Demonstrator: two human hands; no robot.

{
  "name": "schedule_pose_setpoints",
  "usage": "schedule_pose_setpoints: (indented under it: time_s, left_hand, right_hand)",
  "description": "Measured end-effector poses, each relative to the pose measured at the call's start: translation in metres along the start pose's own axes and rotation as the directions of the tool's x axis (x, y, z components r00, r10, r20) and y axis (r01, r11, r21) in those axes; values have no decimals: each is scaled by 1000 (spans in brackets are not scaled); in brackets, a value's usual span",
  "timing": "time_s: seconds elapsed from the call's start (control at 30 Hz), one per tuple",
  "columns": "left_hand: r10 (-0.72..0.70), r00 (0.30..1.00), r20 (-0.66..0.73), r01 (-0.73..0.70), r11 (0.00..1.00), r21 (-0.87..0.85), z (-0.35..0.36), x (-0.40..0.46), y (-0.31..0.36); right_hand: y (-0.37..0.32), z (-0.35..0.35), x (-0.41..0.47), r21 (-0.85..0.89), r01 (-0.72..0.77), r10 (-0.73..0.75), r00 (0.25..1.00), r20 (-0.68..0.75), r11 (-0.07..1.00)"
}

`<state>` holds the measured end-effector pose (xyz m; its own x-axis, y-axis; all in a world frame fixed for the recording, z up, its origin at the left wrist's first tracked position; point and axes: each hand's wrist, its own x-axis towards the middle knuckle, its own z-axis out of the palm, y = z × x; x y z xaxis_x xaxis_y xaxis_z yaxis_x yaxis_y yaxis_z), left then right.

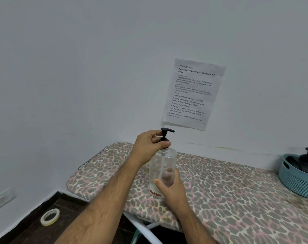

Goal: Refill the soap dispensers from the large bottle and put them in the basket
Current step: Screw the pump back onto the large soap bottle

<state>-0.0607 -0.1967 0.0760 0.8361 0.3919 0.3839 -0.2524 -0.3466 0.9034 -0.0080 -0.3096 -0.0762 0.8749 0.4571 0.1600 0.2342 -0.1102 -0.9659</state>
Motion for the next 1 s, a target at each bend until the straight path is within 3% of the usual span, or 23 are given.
schedule_pose_setpoints:
  time_s: [0.17, 0.3, 0.47, 0.63, 1.0]
  left_hand:
    - [15, 999, -46, -16, 1000, -22, 3, -4, -8]
    - [42, 998, -56, -39, 997, 61, 5, -13, -23]
    - [-86, 993, -84, 86, 996, 0, -8, -36, -48]
    - [-191, 982, 4, 191, 979, -66, -14, -58, -79]
    - [-203, 977, 70, 212, 962, -170, 35, -36, -83]
  right_hand:
    - [-8, -4, -5, 6, 10, -10, 1000, 16, 1000]
    - [-16, -9, -9, 7, -18, 18, 998, 65, 1000]
    - [-29, -24, -2, -101, -7, 23, 986, 164, 995]
    - [-38, -44, -1, -38, 7, 4, 959, 283, 999]
    - [-36, -95, 9, 25, 15, -18, 990, 137, 1000]
